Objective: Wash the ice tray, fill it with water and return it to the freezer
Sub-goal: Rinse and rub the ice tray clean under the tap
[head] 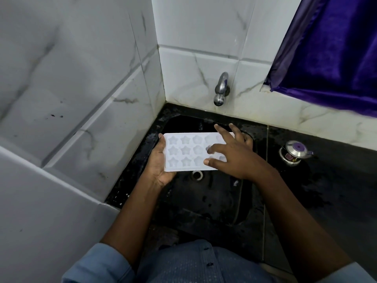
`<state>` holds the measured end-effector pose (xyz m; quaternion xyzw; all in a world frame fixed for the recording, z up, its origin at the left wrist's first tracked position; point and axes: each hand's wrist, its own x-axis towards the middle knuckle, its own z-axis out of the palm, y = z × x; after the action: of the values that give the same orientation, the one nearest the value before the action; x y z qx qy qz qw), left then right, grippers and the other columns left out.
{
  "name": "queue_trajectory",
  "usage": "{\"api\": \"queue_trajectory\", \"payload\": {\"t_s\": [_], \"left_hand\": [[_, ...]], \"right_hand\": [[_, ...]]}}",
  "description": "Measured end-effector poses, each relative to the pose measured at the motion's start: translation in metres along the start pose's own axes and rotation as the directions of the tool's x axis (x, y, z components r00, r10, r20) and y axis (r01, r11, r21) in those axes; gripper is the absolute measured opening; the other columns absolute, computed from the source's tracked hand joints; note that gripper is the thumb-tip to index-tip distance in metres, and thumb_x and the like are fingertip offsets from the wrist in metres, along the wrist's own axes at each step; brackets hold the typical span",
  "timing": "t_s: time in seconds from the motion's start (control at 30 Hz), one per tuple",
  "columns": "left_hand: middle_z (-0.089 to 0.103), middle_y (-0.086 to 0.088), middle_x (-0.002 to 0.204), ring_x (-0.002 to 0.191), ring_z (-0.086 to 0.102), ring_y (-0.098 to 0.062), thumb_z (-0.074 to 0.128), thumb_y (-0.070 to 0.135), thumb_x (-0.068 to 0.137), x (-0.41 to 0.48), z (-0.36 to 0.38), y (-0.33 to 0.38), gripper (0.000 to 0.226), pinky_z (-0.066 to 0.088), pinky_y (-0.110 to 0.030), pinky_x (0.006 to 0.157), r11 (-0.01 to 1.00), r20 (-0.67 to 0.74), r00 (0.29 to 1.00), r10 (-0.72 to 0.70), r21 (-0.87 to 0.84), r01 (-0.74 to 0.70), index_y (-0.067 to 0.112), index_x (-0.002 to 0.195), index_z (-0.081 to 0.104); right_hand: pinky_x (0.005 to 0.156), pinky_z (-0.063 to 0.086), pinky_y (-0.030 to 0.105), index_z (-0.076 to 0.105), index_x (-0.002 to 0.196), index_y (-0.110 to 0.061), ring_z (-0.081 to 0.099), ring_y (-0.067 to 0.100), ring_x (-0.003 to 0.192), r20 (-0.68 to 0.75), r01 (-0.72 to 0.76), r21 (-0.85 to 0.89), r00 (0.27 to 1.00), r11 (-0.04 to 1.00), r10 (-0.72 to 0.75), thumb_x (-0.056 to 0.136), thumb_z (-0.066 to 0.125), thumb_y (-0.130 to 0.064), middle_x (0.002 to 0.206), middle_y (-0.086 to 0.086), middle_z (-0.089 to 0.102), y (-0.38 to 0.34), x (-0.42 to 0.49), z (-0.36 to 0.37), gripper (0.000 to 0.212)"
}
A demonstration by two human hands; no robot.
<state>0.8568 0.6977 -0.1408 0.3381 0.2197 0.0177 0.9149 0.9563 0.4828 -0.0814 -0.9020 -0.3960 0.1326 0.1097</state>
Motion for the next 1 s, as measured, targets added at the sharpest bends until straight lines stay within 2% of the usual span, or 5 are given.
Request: {"api": "queue_trajectory", "payload": {"t_s": [0.33,0.5,0.67,0.87,1.0], "left_hand": [[0.068,-0.021,0.137,0.119,0.071,-0.037,0.028,0.068,0.106,0.001,0.002,0.005,0.077,0.064,-0.051,0.085,1.000,-0.010,1.000,0.018,0.005,-0.018,0.007,0.138,0.062],[0.064,-0.023,0.143,0.123,0.069,-0.038,0.026,0.068,0.107,0.004,-0.001,0.004,0.080,0.063,-0.051,0.088,1.000,-0.007,1.000,0.022,0.015,-0.022,0.005,0.146,0.056],[0.062,-0.022,0.146,0.129,0.065,-0.039,0.028,0.070,0.106,0.005,-0.007,0.001,0.080,0.061,-0.052,0.092,0.999,-0.013,1.000,0.011,0.031,-0.011,0.007,0.149,0.055],[0.059,-0.023,0.149,0.133,0.061,-0.041,0.027,0.070,0.106,0.007,-0.005,-0.002,0.083,0.060,-0.053,0.095,0.999,-0.004,1.000,0.006,0.032,-0.006,0.005,0.152,0.050],[0.062,-0.022,0.146,0.129,0.065,-0.039,0.025,0.068,0.107,0.005,-0.004,0.000,0.081,0.061,-0.053,0.093,0.999,0.001,1.000,0.008,0.038,-0.008,0.006,0.151,0.052]], "right_hand": [[0.121,-0.007,0.055,0.067,0.123,-0.049,-0.019,0.021,0.158,-0.034,-0.004,0.035,0.999,0.999,0.006,0.090,0.046,-0.080,0.174,-0.013,-0.004,0.006,0.006,-0.006,0.050],[0.121,-0.007,0.058,0.059,0.135,-0.051,-0.028,0.023,0.156,0.095,-0.012,0.012,0.995,1.000,0.011,0.092,0.051,-0.077,0.174,-0.011,-0.014,0.001,0.006,-0.004,0.051],[0.121,-0.008,0.059,0.063,0.131,-0.049,-0.031,0.021,0.155,0.085,-0.023,0.050,0.996,0.998,0.019,0.091,0.051,-0.077,0.173,-0.012,-0.016,0.005,0.004,-0.011,0.050],[0.121,-0.005,0.057,0.054,0.141,-0.051,-0.032,0.023,0.155,0.163,-0.009,-0.007,0.987,1.000,0.010,0.093,0.053,-0.074,0.174,-0.010,-0.017,0.004,0.008,-0.005,0.054],[0.121,-0.005,0.058,0.058,0.134,-0.052,-0.030,0.021,0.156,0.131,-0.024,0.022,0.991,0.999,0.021,0.092,0.055,-0.073,0.173,-0.012,-0.015,0.007,0.008,-0.009,0.046]]}}
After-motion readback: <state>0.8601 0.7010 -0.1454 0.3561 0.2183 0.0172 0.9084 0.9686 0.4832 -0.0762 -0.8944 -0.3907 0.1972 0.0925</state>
